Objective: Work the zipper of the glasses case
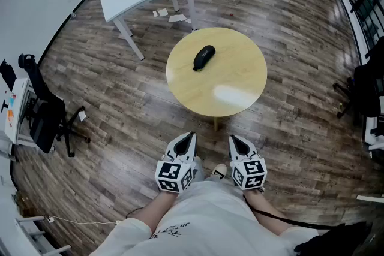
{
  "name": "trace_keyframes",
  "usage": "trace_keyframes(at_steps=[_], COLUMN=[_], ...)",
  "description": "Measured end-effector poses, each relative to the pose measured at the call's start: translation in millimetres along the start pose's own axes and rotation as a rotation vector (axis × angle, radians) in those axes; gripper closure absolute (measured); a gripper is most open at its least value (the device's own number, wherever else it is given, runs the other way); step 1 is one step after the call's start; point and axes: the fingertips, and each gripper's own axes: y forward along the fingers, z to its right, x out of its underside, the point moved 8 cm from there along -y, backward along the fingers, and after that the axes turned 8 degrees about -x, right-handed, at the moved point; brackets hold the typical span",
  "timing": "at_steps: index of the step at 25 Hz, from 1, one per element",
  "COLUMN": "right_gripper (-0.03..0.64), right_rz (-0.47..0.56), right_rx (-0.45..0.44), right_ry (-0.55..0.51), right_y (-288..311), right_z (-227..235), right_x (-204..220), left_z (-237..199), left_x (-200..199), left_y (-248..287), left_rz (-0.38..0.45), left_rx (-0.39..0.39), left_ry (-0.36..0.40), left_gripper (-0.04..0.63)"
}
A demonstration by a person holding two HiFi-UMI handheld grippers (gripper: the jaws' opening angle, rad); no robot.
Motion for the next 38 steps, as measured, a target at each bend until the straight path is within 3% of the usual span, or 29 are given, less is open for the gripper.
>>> trace_keyframes(at_steps=[6,12,17,21,25,28,38], right_gripper=[0.623,0.623,0.623,0.623,0.623,0.623,0.623], right_rz=[-0.012,0.021,0.094,0.098,0.091,0.098,0.035], right_rx=[0.012,0.109,0.124,0.13,0.062,-0.008,-0.078], right_ry=[-0.006,-0.003,-0.026,-0.016,-0.023,-0.024,-0.033], right_y=[43.8,126.3,176.8,197.0,213.7,231.2,248.4], right_z=[22.9,67.4,74.3,86.3,100.0,109.4,135.9], right_x=[-14.2,-72.6,-121.3,-137.4,-148.6,-164.1,-168.5], left_z=[-22.0,-81.7,-115.0,-121.9,-130.1,-140.6,-141.6], left_x=[-8.8,-66.9,-99.5,-113.7,-119.3,-123.6,-118.0], left_y=[52.8,156.0,204.1,231.1,246.6,255.1,263.6], left_rz=[-0.007,0.027,0.022,0.013,0.017,0.011,0.005], left_rx=[0.024,0.099,0.146,0.165,0.118,0.074,-0.024], left_ry=[-0.009,0.011,0.024,0.035,0.025,-0.036,-0.06], left_gripper=[0.591,0.591,0.591,0.591,0.591,0.591,0.591])
